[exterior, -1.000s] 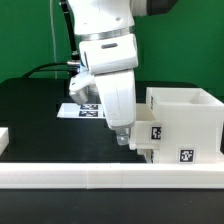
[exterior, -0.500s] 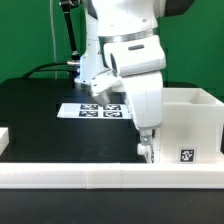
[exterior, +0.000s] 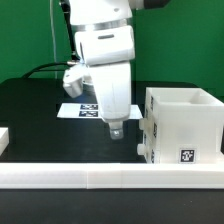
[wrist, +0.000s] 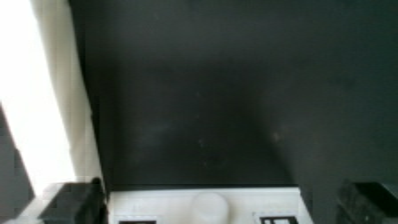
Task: Assemble drawer
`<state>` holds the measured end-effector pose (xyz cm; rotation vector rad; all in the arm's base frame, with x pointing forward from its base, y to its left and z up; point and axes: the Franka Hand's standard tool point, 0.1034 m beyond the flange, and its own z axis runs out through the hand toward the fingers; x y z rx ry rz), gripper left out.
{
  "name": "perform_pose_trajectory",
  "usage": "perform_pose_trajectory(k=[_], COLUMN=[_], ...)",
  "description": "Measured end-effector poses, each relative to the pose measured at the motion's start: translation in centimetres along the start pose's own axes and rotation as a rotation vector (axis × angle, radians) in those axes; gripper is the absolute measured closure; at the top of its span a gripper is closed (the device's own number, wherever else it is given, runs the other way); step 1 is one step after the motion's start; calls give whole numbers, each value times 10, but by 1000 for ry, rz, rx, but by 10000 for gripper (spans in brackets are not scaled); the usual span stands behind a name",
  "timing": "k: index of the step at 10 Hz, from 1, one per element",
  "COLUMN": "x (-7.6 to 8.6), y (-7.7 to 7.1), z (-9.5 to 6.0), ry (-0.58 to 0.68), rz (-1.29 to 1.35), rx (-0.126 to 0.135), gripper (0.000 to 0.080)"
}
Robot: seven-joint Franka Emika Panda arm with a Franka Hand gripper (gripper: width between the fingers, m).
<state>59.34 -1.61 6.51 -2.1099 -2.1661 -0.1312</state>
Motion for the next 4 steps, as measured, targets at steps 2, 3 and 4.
perform_pose_trajectory(k=[2,3,4], x=[-8,-10,-11], y=[-13,-28,-29], z=[-16,-18,-17], ry=[-26,-35,-35], rz=[74,80,78], rx=[-72,-95,-83], gripper=[151,151,151])
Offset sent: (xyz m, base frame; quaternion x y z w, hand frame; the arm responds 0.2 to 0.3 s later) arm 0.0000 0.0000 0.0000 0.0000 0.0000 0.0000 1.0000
